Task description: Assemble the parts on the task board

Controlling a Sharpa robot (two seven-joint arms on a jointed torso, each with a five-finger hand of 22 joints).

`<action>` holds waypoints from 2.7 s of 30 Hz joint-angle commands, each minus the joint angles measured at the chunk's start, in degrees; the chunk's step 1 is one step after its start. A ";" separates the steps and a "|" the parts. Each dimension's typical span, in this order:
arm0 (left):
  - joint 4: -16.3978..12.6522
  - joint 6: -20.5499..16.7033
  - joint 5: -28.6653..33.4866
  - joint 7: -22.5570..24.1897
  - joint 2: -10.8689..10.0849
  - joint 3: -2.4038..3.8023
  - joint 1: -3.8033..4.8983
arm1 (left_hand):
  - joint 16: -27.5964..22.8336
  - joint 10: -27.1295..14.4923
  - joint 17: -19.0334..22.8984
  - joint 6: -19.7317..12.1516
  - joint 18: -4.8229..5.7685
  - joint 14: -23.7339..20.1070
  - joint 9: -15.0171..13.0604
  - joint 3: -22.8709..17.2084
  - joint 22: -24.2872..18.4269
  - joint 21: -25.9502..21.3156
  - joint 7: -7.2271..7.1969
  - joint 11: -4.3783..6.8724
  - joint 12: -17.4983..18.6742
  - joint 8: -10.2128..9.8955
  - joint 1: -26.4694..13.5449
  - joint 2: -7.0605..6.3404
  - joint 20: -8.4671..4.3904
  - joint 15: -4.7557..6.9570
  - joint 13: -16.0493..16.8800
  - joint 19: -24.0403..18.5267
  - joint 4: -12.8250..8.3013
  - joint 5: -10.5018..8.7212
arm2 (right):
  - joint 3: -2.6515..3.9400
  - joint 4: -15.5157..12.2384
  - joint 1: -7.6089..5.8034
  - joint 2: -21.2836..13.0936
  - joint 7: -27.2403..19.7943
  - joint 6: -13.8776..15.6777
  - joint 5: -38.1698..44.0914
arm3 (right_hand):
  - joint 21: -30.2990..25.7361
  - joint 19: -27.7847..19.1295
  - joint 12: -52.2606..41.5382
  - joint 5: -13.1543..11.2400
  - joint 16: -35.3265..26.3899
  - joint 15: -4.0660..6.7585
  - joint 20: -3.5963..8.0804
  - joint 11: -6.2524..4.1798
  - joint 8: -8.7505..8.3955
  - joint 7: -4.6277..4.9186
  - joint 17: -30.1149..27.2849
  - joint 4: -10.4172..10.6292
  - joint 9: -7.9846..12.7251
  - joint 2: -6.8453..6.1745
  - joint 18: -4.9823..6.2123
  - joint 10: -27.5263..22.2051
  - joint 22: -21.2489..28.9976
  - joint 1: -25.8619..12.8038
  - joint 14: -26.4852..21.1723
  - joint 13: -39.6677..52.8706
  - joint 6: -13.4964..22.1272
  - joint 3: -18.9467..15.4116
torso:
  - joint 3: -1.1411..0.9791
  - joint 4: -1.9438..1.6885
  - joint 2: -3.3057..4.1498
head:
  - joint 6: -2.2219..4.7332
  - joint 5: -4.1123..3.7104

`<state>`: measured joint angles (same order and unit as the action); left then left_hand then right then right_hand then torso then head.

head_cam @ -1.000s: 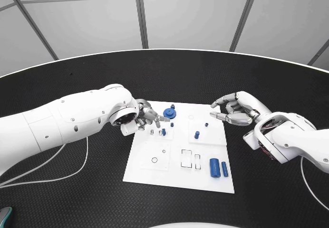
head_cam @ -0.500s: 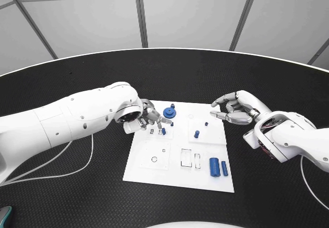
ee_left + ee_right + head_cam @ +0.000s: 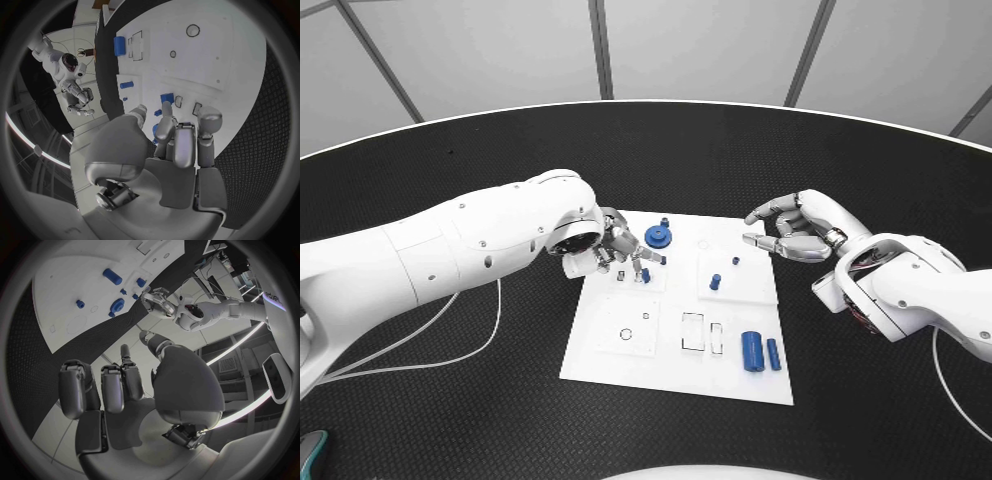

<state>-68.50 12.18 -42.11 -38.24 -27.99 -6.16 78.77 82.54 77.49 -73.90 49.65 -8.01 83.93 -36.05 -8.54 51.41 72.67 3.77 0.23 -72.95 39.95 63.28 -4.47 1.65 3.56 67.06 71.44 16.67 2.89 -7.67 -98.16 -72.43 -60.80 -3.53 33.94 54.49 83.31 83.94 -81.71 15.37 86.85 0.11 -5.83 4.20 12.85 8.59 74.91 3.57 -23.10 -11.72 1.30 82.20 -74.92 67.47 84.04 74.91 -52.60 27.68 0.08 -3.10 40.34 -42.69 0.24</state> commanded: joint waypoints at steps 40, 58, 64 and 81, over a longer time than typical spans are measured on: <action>4.05 4.76 -1.18 -1.27 3.23 -0.05 -0.07 | 0.14 -0.81 0.03 -1.05 0.72 2.20 -0.65 -0.05 0.37 0.65 -0.02 0.20 0.25 0.15 2.29 1.26 0.07 0.40 -0.80 0.27 -0.15 -0.01 | 0.00 0.44 0.00 0.55 0.31 -0.31 0.01 | -0.18 2.25 0.27 0.37 -0.05 0.47 0.51 -0.42 0.28 0.08 7.83 0.34 0.04 0.00 0.83 0.06 -7.42 -0.24 4.14 6.54 0.39 0.16 | -0.01 -0.05 -0.06 | -0.98 0.03; 4.99 5.79 -1.91 -1.41 3.93 -0.07 -0.11 | 0.13 -0.83 0.03 -1.11 0.72 2.20 -0.91 -0.46 0.47 0.75 -0.03 0.21 0.21 0.25 3.32 1.47 0.09 0.40 -0.82 0.20 -0.29 0.00 | 0.00 0.72 0.00 0.95 0.44 -0.45 0.01 | -0.18 2.28 0.21 0.52 -0.03 0.48 0.54 -0.44 0.33 0.07 7.90 0.39 0.05 0.15 0.82 0.14 -7.44 -0.11 4.17 6.59 0.46 0.24 | -0.07 0.00 -0.07 | -1.18 0.12; 5.43 7.13 -2.93 -1.60 4.09 -0.12 -0.14 | 0.13 -0.89 0.04 -1.15 0.71 2.19 -0.95 -0.54 0.44 0.75 -0.02 0.21 0.26 0.24 3.49 1.48 0.10 0.39 -0.91 0.17 -0.30 0.00 | 0.00 0.72 0.01 0.93 0.47 -0.47 0.01 | -0.22 2.27 0.16 0.68 -0.03 0.49 0.56 -0.45 0.36 0.07 7.92 0.38 0.05 0.20 0.83 0.19 -7.40 -0.02 4.18 6.64 0.49 0.29 | -0.03 -0.03 -0.04 | -1.29 0.08; 5.68 7.03 -3.54 -1.64 4.56 -0.15 -0.21 | 0.12 -0.92 0.05 -1.17 0.72 2.19 -0.96 -0.56 0.51 0.78 -0.01 0.20 0.29 0.23 3.53 1.49 0.10 0.39 -0.95 0.20 -0.29 0.00 | 0.00 0.87 0.01 1.25 0.48 -0.67 0.01 | -0.24 2.28 0.21 0.92 -0.05 0.51 0.57 -0.45 0.39 0.07 7.90 0.39 0.06 0.23 0.83 0.16 -7.38 0.03 4.18 6.58 0.52 0.33 | -0.04 -0.05 -0.03 | -1.62 -0.02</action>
<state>-62.82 19.24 -45.65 -39.88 -23.44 -6.31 78.56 82.53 76.87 -73.89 48.83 -8.01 83.93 -36.93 -8.79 51.83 73.09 3.77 0.41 -72.95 39.94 66.32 -2.93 1.65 3.55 66.15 71.43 16.43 2.89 -7.67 -97.29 -72.42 -59.56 -3.06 33.28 54.50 83.31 84.14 -81.71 15.97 86.85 0.10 -5.63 3.99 13.05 8.59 74.92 3.73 -23.09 -11.71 1.31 82.41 -74.91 67.48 84.04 74.92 -52.60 27.84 0.03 -3.11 40.27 -44.30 0.26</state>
